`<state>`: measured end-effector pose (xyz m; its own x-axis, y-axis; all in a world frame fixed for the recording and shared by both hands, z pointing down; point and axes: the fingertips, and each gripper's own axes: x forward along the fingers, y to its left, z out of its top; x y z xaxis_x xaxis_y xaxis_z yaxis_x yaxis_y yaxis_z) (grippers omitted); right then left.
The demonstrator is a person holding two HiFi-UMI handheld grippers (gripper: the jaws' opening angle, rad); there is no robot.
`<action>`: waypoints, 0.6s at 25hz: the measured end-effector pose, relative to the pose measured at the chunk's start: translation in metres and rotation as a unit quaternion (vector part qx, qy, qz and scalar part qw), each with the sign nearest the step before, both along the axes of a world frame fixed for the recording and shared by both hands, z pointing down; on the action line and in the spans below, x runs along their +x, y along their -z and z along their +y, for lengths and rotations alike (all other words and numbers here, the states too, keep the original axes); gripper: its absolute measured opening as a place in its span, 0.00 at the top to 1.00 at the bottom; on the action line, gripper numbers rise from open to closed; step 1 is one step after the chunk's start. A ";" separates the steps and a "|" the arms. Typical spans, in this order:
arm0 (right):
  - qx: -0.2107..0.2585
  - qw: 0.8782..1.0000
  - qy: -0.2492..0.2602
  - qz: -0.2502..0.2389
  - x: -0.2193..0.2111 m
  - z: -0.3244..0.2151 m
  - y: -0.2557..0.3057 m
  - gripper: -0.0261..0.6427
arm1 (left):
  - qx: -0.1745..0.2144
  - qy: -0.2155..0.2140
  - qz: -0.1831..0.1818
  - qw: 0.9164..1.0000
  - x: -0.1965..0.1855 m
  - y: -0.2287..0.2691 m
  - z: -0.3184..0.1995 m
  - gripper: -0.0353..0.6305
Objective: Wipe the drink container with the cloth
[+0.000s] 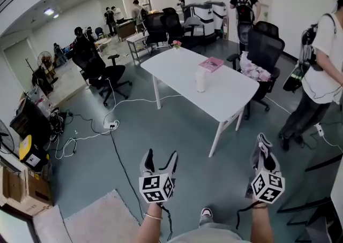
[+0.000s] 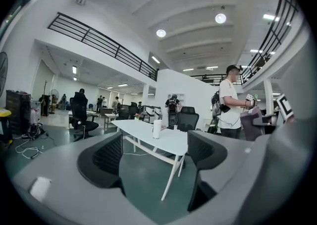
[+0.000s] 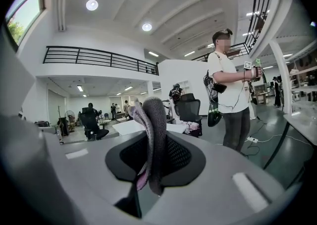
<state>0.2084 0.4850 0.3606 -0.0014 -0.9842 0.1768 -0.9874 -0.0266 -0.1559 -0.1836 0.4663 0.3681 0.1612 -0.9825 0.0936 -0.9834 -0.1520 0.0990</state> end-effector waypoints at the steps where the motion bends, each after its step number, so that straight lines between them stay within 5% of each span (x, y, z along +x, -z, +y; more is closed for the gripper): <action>1: -0.001 1.000 0.005 0.001 0.002 -0.014 0.000 0.86 | -0.001 0.004 0.002 1.000 0.002 -0.001 -0.012 0.33; 15: -0.011 1.000 0.014 -0.020 0.050 -0.168 -0.012 0.86 | -0.010 0.012 -0.009 1.000 0.041 -0.005 -0.160 0.33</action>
